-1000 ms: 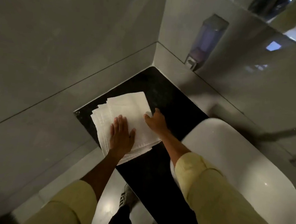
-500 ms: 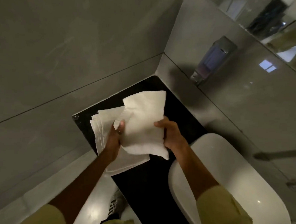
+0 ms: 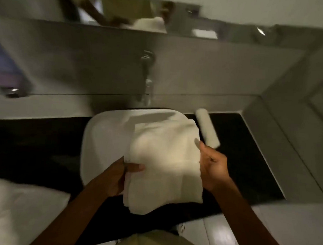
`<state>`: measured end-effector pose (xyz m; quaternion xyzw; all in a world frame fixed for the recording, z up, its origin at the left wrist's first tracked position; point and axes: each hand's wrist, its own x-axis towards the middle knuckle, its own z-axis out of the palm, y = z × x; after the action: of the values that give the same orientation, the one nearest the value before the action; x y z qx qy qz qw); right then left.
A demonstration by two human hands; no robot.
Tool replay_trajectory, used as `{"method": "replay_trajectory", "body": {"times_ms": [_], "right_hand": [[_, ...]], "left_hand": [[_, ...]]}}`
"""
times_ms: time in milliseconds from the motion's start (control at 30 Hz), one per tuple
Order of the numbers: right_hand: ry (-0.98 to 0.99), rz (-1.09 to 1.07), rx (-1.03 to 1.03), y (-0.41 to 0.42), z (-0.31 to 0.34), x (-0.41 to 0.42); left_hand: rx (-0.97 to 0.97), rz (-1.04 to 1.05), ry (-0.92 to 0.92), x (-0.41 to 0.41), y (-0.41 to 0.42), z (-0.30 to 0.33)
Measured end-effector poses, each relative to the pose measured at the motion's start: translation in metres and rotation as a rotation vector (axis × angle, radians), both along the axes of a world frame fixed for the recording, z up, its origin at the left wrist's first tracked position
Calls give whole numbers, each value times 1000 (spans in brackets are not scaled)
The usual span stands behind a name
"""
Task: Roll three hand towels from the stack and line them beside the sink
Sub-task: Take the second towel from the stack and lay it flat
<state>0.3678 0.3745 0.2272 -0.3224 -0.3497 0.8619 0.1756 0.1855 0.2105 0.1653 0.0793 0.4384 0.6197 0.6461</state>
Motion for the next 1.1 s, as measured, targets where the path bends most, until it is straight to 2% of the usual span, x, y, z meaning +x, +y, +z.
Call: {"method": "replay_trajectory", "body": {"times_ms": [100, 200, 333, 500, 567, 633, 733, 800, 900, 967, 1033, 1100], "right_hand": [[63, -142, 2, 27, -12, 78], [153, -164, -79, 56, -39, 149], [74, -317, -13, 99, -61, 210], [4, -478, 99, 143, -86, 251], [-126, -489, 74, 150, -116, 264], [-405, -475, 49, 149, -166, 276], [-720, -426, 51, 141, -242, 297], [-874, -408, 94, 133, -246, 296], [-1178, -296, 445, 136, -248, 294], [-1241, -312, 764, 139, -249, 285], [-1191, -262, 1016, 147, -255, 271], [-1167, -97, 1174, 157, -265, 260]], "left_hand": [[-88, -101, 53, 42, 68, -10], [-105, -276, 113, 96, 135, -14], [-97, -505, 168, 152, 221, -14], [-75, -532, 314, 193, 298, -33], [-141, -509, 436, 206, 308, -60], [-258, -530, 617, 215, 301, -102], [-448, -718, 754, 225, 274, -156], [-477, -790, 999, 230, 262, -172], [-463, -820, 1473, 244, 257, -173], [-238, -729, 1721, 257, 260, -169], [-43, -700, 1761, 271, 280, -168], [7, -801, 1766, 284, 308, -175]]}}
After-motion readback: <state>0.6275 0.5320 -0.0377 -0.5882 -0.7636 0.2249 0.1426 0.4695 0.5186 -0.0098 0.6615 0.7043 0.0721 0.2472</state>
